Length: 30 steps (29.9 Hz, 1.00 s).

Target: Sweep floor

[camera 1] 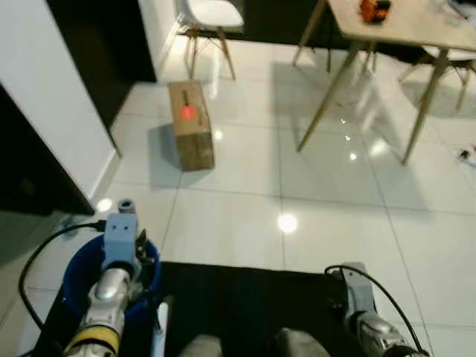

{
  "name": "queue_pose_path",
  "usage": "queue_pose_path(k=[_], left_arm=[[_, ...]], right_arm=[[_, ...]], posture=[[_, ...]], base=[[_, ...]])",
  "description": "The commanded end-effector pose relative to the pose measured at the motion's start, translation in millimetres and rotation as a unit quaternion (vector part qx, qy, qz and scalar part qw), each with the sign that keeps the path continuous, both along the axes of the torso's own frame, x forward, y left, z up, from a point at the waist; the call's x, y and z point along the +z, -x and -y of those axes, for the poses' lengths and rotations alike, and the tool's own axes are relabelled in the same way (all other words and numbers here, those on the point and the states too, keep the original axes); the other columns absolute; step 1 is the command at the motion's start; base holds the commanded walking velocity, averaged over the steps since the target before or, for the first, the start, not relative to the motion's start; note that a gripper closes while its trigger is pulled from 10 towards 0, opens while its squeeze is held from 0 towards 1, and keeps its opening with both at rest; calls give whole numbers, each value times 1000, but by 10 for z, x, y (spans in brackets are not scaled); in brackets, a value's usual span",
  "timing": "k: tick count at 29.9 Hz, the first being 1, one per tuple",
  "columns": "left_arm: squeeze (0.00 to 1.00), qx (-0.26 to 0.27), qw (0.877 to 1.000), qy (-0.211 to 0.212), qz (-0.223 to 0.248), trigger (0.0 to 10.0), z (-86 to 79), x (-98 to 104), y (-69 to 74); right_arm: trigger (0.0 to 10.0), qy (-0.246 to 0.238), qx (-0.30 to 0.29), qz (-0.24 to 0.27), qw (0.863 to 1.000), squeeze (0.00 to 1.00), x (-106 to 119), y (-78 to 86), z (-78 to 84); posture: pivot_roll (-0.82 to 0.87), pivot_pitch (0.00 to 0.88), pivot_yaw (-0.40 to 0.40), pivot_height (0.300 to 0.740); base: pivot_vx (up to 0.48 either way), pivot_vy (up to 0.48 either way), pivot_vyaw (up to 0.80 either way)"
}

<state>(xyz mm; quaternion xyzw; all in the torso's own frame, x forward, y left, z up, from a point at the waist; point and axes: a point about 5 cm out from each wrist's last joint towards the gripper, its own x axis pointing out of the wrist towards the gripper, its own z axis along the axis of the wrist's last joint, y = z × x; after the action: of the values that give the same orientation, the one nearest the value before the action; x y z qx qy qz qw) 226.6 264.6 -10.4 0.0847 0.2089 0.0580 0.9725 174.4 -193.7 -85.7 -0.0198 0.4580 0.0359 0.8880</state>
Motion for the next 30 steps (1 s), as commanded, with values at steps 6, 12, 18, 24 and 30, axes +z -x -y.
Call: queue_pose_path(k=[6,12,18,24,30], left_arm=[[0,30,999,4,-26,10000,-14,-129,127],[0,25,1000,4,-14,10000,27,-109,87],[0,15,1000,17,-8,10000,84,-108,73],[0,-3,1000,12,-11,10000,100,-117,88],[0,-3,1000,16,-12,10000,84,-126,110]], right_arm=[[10000,0,6,8,1000,0,17,-25,7],[10000,-2,8,12,1000,0,24,-41,-4],[10000,-7,7,15,1000,0,28,-54,-26],[10000,-14,7,18,1000,0,34,-77,-61],[10000,-16,9,20,1000,0,42,-97,-79]], posture=[[112,0,-90,740],[113,0,-90,740],[115,0,-93,740],[118,0,-96,740],[121,0,-98,740]], base=[[0,0,800],[0,0,800],[0,0,800],[0,0,800],[0,0,800]])
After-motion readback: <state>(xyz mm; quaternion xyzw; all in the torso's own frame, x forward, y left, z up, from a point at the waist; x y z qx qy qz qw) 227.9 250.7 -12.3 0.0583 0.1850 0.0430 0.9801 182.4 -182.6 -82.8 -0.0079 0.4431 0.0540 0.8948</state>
